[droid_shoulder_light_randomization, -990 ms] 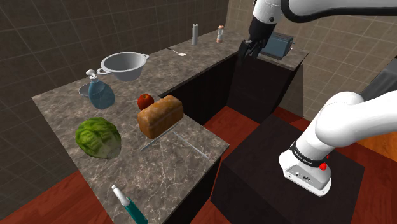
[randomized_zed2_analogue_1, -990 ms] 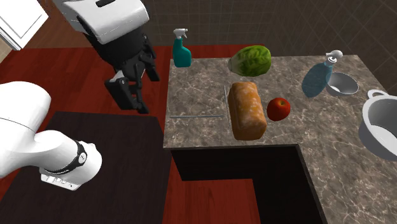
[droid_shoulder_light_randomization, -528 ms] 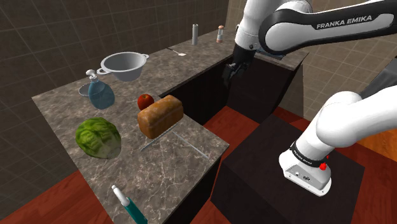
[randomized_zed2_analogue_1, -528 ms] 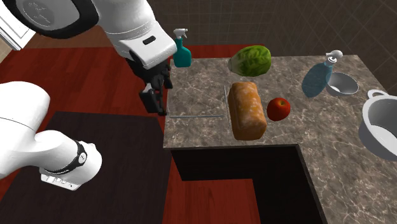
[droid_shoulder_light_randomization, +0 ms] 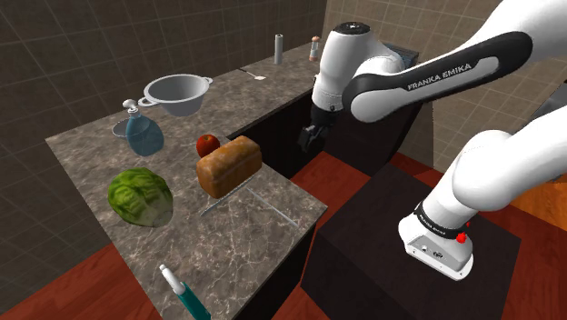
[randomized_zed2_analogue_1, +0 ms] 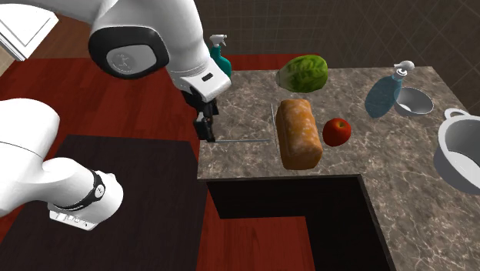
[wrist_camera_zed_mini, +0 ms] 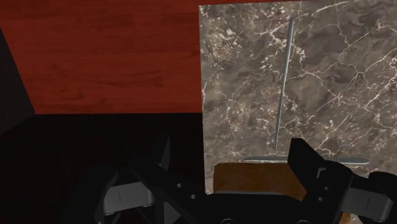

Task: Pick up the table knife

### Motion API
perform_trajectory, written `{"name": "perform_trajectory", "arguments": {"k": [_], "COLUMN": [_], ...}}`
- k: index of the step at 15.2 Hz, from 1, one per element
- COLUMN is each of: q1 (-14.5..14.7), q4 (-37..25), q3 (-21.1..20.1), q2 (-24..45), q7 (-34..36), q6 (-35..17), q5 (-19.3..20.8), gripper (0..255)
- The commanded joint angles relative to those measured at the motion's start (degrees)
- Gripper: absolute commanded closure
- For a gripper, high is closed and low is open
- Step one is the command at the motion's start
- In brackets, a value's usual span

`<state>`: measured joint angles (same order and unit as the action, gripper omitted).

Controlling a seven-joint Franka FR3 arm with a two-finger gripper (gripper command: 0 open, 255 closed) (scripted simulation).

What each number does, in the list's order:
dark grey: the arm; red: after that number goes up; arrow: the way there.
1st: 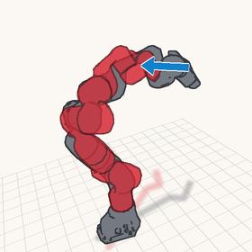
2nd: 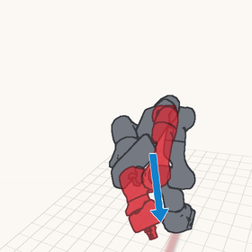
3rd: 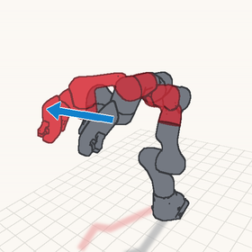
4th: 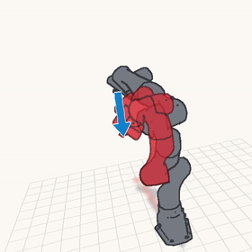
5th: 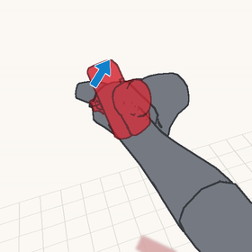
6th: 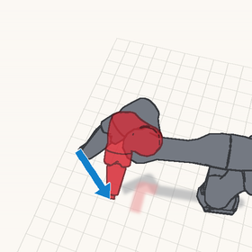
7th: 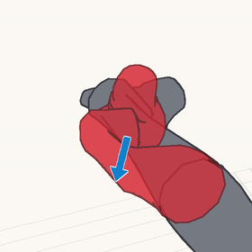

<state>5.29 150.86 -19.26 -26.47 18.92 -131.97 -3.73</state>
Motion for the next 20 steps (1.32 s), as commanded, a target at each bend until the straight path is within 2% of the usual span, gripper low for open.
{"name": "perform_trajectory", "arguments": {"k": [1,4,7,9,12,14,17,18,20], "q1": [-0.22,-0.83,-1.95,-2.76,-2.88,-1.44,2.65,4.18,5.05], "q4": [0.31,0.14,-0.77,-1.82,-4.18,-6.28,-10.02,-11.38,-11.67], "q3": [-1.79,-4.56,-7.32,-8.85,-9.5,-8.27,-4.7,-3.42,-2.39], "q2": [4.32,10.63,17.6,22.63,30.61,35.96,43.52,45.92,46.83], "q7": [1.74,4.98,9.5,13.59,21.45,27.04,34.19,36.17,36.93], "q6": [-4.39,-9.9,-15.08,-18.15,-21.82,-23.58,-25.61,-26.19,-26.79], "q5": [0.57,2.42,6.3,10.51,19.38,25.86,33.95,36.09,37.02], "gripper": [0,0,0,0,0,0,0,0,0]}}
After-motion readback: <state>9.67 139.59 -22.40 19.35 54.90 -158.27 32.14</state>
